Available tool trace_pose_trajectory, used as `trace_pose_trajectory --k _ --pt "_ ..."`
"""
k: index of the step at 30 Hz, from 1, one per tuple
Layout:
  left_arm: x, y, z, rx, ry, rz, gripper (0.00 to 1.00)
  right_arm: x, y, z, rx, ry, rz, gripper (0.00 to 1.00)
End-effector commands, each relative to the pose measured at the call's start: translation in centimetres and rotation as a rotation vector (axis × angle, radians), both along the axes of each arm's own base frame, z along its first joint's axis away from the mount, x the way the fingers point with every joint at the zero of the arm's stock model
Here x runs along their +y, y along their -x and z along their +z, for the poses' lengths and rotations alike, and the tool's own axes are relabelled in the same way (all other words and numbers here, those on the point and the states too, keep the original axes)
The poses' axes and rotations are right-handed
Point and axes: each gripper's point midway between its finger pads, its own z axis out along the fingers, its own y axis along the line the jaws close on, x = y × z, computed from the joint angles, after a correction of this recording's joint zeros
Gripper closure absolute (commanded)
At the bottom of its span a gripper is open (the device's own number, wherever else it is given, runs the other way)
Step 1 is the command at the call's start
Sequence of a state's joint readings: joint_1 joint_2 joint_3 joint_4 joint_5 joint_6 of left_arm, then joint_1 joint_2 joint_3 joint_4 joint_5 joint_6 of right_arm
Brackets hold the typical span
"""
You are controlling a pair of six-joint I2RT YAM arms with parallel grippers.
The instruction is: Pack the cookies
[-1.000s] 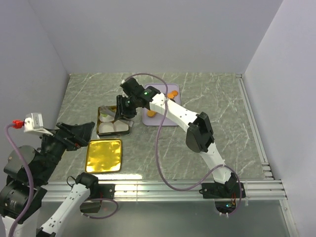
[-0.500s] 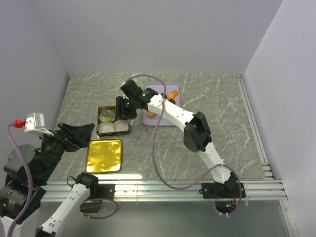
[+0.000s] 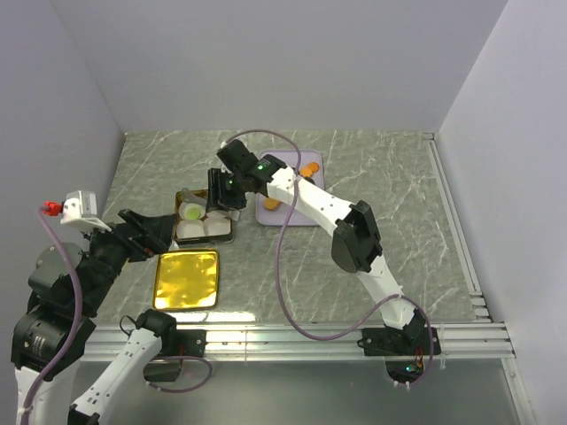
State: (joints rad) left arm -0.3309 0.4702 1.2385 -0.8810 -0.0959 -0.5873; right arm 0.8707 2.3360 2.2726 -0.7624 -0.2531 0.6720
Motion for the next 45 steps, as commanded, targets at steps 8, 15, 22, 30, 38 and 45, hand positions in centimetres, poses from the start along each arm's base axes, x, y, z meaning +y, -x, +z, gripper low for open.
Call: trace_pose_trajectory --k 8,15,22,30,38,45 --pt "1.3 -1.7 0.2 -0.031 -0.047 0.087 0.01 -8.3 -2.7 13.4 -0.258 -0.097 -0.125 0.42" --pt "1.2 -2.9 -0.9 -0.014 -0.092 0.088 0.01 -15.3 -3.4 9.8 -0.253 0.129 -0.207 0.43" --pt "1.0 -4.3 -2.3 -0.004 -0.117 0.099 0.01 -17.7 -1.5 7.0 -0.174 0.215 -0.219 0.44" --pt "1.4 -4.8 -2.9 -0.008 -0.187 0.11 0.0 -20.3 1.8 4.7 -0.075 0.26 -0.259 0.44" --pt "1.8 -5.2 -2.5 -0.011 -0.243 0.118 0.01 -20.9 3.2 2.3 -0.005 0.27 -0.293 0.45" --pt "1.7 -4.8 -2.8 0.0 -0.241 0.108 0.01 -20.1 2.5 0.3 0.015 0.268 -0.313 0.47"
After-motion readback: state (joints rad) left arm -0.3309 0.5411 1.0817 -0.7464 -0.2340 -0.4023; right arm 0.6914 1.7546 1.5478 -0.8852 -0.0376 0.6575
